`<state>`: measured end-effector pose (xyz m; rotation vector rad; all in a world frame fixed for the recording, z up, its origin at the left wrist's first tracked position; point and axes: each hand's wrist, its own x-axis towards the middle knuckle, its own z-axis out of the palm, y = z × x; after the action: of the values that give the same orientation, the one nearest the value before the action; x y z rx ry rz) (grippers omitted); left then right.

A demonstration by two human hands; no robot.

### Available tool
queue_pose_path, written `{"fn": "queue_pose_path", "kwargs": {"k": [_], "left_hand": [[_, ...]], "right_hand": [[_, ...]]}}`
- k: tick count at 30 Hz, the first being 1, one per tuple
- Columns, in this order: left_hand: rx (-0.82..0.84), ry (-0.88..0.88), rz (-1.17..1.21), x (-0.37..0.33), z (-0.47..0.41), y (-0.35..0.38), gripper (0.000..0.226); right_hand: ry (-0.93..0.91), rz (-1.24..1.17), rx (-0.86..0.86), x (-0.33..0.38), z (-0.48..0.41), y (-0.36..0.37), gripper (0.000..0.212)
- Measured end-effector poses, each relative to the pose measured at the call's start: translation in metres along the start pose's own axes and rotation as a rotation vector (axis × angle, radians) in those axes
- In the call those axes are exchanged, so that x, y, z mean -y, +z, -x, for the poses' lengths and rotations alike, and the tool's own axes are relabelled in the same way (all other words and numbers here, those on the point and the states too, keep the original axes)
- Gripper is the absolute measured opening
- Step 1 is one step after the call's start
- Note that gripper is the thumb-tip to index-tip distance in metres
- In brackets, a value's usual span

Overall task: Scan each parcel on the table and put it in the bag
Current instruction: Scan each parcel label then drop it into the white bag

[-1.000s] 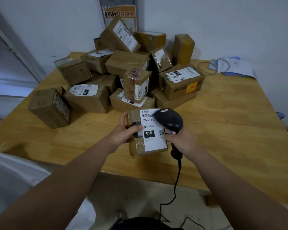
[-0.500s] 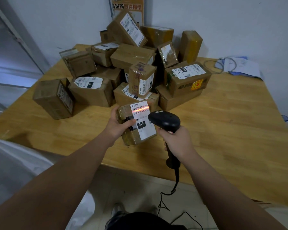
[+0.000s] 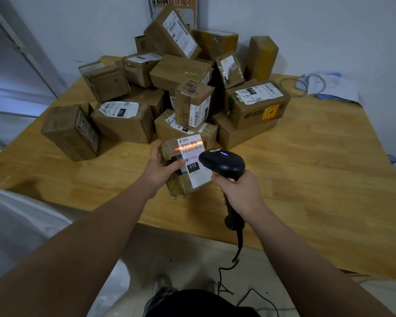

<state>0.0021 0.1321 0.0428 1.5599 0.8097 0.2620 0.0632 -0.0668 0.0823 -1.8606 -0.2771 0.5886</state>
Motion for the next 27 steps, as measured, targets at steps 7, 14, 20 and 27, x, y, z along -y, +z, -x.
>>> {"fn": "queue_pose_path", "kwargs": {"k": [7, 14, 20, 27], "left_hand": [[-0.001, -0.027, -0.002, 0.014, -0.006, -0.003, 0.096], [-0.043, 0.003, 0.021, 0.033, 0.019, -0.023, 0.102], [-0.25, 0.051, 0.043, 0.051, 0.076, -0.105, 0.092], [-0.512, -0.093, 0.306, 0.126, 0.175, -0.225, 0.082]], "right_hand": [[-0.046, 0.027, 0.107, -0.002, 0.002, 0.0, 0.013], [-0.05, 0.032, 0.166, 0.002, 0.008, 0.031, 0.008], [-0.053, 0.067, 0.387, 0.018, 0.025, 0.12, 0.01], [-0.023, -0.003, 0.615, -0.007, 0.071, 0.246, 0.029]]}}
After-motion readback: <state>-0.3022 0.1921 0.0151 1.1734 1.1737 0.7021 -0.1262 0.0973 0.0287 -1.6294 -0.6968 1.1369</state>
